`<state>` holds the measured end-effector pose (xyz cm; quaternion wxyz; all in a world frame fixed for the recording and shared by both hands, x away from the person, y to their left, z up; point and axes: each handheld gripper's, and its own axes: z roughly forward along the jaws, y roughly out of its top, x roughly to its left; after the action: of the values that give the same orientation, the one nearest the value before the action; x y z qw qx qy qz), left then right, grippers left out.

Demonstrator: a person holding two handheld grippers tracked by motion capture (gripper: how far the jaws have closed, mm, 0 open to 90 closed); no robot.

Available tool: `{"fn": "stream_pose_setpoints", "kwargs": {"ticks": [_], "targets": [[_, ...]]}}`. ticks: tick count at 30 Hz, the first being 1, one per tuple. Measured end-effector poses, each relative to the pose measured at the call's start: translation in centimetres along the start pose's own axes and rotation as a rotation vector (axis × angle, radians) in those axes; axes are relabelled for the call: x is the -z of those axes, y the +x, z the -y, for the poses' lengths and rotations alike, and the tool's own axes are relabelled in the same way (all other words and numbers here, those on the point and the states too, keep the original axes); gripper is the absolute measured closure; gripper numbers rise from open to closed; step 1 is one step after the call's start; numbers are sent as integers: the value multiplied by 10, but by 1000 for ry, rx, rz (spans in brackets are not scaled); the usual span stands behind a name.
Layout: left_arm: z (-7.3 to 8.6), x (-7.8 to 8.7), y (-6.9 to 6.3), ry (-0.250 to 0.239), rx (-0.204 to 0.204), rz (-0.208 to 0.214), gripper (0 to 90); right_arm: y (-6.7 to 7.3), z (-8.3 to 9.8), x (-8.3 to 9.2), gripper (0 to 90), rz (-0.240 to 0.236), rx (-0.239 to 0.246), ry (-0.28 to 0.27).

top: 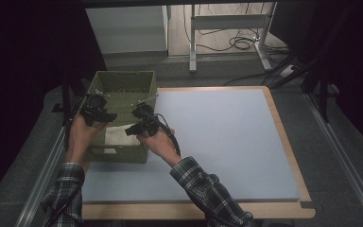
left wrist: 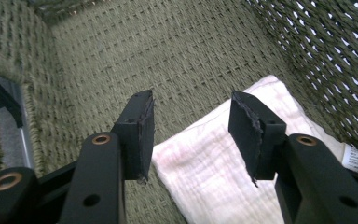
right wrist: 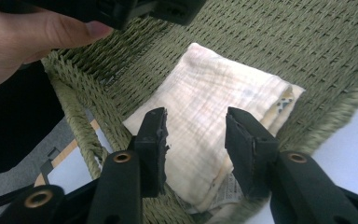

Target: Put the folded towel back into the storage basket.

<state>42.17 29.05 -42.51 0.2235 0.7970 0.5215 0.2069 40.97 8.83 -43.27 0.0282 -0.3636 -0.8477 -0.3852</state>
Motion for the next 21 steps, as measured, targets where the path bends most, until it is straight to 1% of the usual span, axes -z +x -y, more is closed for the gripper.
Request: {"fn": "stream_pose_setpoints", "kwargs": {"ticks": [1,3,6,10,12,17,18,21], "targets": [[0,-1,-1,2,4,5,491,-1,0,1,572,0,2,-2],[0,-2,-2,8,-1,15,468,-2,1,4,557,-11,7,-7],[-1,-4,-4,16,4,27,421,0,1,9,520,-6,32,-12],[-3,-8,-8,34,1,47,360,1,0,15,467,-1,69,-18],[-4,-9,-9,44,-3,49,339,1,0,18,444,2,89,-13],[-8,-11,-12,61,10,80,287,-4,-2,30,410,5,98,-19],[-8,-11,-12,63,12,85,269,-7,-3,35,397,11,99,-25],[-10,-11,-14,69,23,100,245,-10,-2,40,384,19,99,-29]]}}
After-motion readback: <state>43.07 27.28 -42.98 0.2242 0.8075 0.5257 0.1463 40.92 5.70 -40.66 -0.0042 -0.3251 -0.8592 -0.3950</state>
